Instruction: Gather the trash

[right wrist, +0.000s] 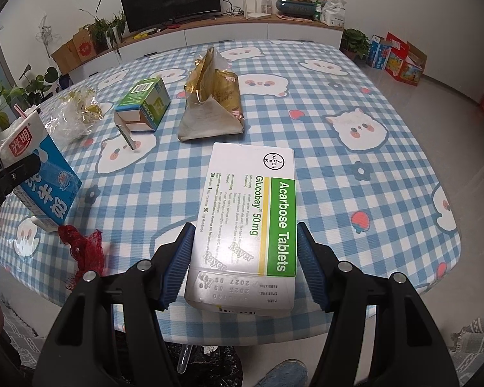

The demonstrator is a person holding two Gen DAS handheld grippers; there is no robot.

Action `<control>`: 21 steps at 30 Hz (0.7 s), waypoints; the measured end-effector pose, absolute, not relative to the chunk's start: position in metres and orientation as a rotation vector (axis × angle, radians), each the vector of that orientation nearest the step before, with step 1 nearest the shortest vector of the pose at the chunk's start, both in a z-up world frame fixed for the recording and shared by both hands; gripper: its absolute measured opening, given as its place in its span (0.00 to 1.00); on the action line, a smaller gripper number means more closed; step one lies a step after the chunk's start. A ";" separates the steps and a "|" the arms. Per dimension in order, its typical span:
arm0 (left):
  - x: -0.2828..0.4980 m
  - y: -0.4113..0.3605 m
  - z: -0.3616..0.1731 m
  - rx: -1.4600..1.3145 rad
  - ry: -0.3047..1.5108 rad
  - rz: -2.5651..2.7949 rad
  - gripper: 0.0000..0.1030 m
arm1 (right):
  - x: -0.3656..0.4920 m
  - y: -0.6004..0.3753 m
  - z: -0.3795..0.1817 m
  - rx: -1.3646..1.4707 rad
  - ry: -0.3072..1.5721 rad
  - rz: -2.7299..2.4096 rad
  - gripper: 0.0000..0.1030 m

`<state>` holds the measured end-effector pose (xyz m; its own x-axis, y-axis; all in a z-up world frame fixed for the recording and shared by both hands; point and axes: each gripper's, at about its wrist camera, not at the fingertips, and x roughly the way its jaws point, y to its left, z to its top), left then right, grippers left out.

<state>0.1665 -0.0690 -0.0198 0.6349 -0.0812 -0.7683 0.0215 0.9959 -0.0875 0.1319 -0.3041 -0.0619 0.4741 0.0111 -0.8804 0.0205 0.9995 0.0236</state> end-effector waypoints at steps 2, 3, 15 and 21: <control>0.162 -0.070 -0.015 -0.072 0.877 -0.062 0.39 | 0.129 -0.303 -0.056 0.033 1.068 -0.002 0.58; 0.160 -0.071 -0.013 -0.072 0.877 -0.063 0.39 | 0.128 -0.303 -0.053 0.033 1.063 0.000 0.58; 0.120 -0.071 -0.002 -0.077 0.874 -0.082 0.39 | 0.103 -0.298 -0.031 0.060 1.010 0.017 0.58; 0.095 -0.068 -0.001 -0.088 0.870 -0.081 0.39 | 0.081 -0.293 -0.023 0.053 0.989 0.021 0.58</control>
